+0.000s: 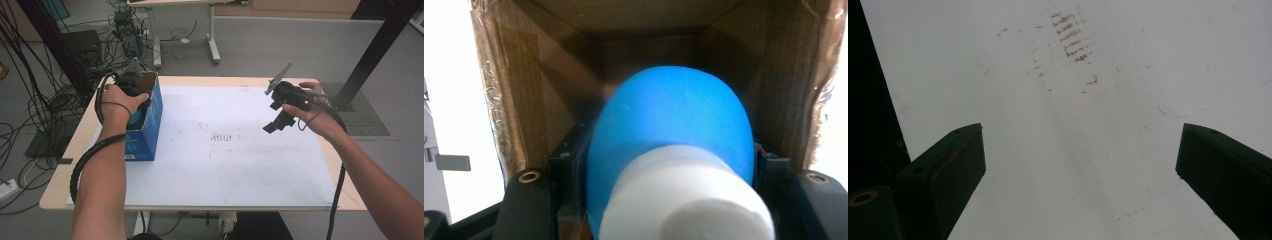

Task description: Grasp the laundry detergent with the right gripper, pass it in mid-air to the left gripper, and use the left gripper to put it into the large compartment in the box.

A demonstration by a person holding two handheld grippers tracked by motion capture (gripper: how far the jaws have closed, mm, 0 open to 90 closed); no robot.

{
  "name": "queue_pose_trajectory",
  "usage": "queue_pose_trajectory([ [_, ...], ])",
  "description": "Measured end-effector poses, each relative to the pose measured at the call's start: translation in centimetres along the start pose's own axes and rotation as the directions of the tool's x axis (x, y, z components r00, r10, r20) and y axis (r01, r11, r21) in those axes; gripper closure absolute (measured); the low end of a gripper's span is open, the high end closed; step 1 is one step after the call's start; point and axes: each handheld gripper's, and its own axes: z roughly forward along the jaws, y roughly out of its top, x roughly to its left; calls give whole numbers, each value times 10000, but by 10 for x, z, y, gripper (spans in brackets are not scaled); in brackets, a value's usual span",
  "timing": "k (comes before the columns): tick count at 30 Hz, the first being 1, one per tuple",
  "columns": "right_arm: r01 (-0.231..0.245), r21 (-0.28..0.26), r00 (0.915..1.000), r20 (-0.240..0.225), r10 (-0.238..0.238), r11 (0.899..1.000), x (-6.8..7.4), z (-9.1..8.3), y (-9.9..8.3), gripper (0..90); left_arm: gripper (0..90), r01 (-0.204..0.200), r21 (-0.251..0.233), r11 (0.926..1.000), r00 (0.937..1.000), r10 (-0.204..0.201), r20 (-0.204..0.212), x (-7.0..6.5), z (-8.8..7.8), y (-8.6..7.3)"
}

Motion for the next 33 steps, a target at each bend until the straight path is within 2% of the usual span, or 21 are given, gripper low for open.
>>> queue_pose_trajectory([
  [33, 44, -36, 9999, -91, -44, 10000, 2, 2, 2, 57, 357, 52, -69, 10000, 10000, -52, 43, 1, 0, -1],
])
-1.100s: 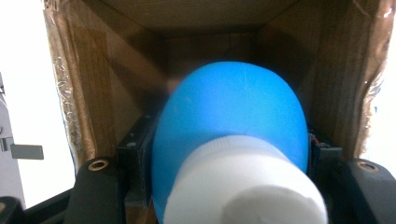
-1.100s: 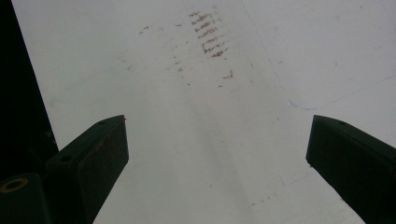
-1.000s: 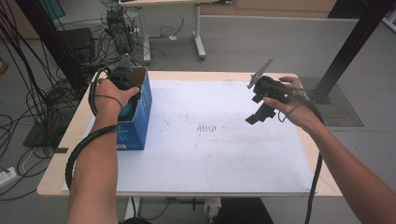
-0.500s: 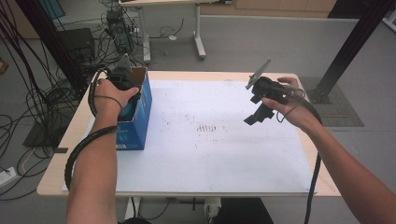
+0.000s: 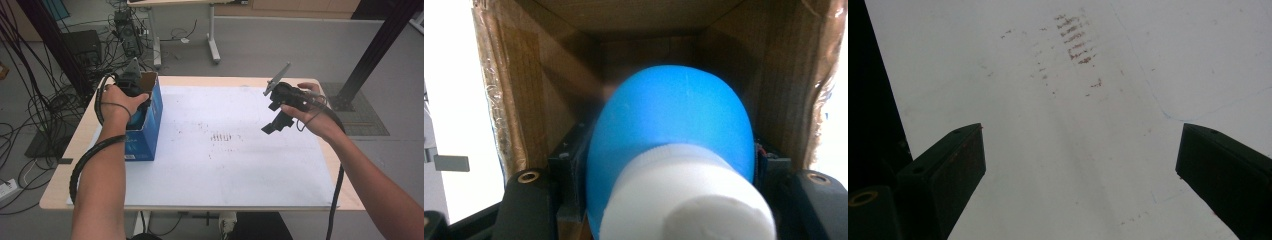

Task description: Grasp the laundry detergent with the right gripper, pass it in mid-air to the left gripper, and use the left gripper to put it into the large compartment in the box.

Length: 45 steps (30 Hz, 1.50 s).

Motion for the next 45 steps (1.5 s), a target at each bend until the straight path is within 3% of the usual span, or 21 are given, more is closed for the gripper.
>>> queue_pose_trajectory([
  [19, 59, -52, 10000, 30, -58, 10000, 0, -1, 2, 57, 294, -12, -40, 10000, 9997, 11, -247, 2, -5, -2],
  [45, 194, -135, 9998, 34, -194, 9997, 6, -1, 13, 57, 243, -270, -624, 9977, 9988, 244, -423, -4, -46, -14],
])
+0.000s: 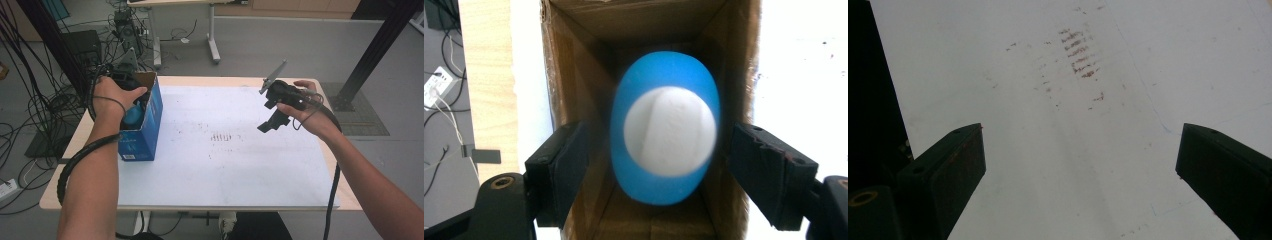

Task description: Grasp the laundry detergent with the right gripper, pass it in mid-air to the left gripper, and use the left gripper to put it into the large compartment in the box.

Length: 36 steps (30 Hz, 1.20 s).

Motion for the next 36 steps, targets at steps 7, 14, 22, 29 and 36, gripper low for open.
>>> queue_pose_trajectory([
  [7, -202, 128, 9997, 99, 201, 9997, -3, 1, 2, 57, 203, -78, -448, 9990, 9999, 82, 84, -4, -24, -7],
  [14, -526, 331, 9982, 313, 515, 9981, -8, -1, 0, 56, 137, -351, -742, 9966, 9992, 364, 167, -18, -41, -12],
  [22, -1130, 649, 9926, 520, 1098, 9915, -20, -2, -6, 56, 105, -1004, -803, 9917, 9939, 1037, 378, -48, -46, -11],
  [29, -1515, 772, 9864, 758, 1457, 9854, -36, -3, -11, 58, 84, -1527, -1013, 9831, 9861, 1584, 507, -75, -40, -9],
  [36, -1831, 673, 9789, 1049, 1755, 9808, -46, -7, -15, 57, 77, -1824, -1208, 9758, 9803, 1900, 543, -98, -35, -13],
])
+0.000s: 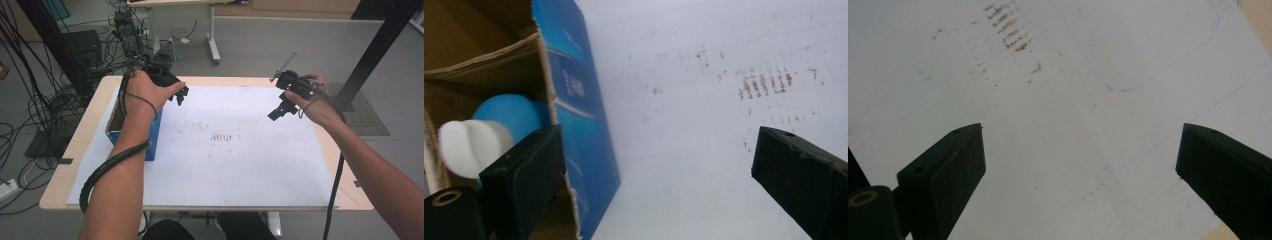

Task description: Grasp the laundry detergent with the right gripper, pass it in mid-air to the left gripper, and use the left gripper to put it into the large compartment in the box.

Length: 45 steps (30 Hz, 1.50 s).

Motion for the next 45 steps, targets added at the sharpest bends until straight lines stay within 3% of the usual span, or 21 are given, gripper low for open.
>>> queue_pose_trajectory([
  [6, 118, 232, 9996, 251, -124, 9997, -1, -8, 0, 57, 79, -199, 21, 9998, 9998, 198, 7, -12, 3, -4],
  [9, 42, 9, 9997, 252, -43, 10000, -2, -12, -1, 55, 79, -236, -22, 9997, 9997, 235, -86, -16, 4, -4],
  [14, 69, 88, 9993, 356, -73, 9999, -2, -10, -2, 56, 78, -349, 22, 9994, 9993, 349, -145, -27, 10, -4],
  [22, 189, 111, 9982, 575, -195, 9998, -3, -14, 0, 57, 79, -234, -203, 9995, 9992, 227, -328, -38, 10, -4],
  [33, 0, 184, 9983, 582, -11, 9998, -13, -25, 1, 56, 73, -232, -294, 9993, 9993, 223, -301, -48, 13, -6],
  [45, 54, 381, 9978, 659, -79, 9993, -16, -24, 0, 56, 67, -322, -257, 9992, 9992, 315, -263, -53, 21, -6],
])
